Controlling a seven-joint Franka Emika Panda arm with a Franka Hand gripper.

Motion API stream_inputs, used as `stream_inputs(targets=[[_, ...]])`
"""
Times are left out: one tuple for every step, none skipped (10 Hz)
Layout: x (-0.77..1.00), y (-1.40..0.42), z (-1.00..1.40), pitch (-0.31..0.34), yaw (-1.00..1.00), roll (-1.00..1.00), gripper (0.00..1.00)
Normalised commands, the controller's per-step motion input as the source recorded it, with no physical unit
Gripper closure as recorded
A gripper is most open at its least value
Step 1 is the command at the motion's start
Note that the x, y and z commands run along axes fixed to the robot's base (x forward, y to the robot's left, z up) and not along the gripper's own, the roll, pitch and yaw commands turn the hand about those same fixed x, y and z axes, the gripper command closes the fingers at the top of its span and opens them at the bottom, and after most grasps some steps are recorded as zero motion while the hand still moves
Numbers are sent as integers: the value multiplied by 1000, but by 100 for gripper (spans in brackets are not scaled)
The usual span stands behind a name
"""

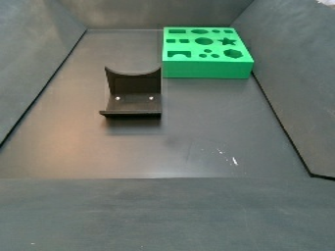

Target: Insert the double-square object.

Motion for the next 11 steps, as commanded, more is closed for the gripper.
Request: stream_inputs(targets=[[23,589,-1000,0,-383,20,100],[17,589,-1000,0,-383,10,100],[0,583,-1000,0,-363,3,100],[0,429,-1000,0,-246,10,100],[0,51,-1000,0,-157,23,100],[106,-131,-1000,-3,0,29,100],[134,-206,-1000,-7,0,40,100],[80,-177,-1000,-10,11,80,100],[0,-214,-1000,-26,157,143,100],[0,-389,-860,-66,274,207,100],[-91,-369,-694,-91,363,260,100]])
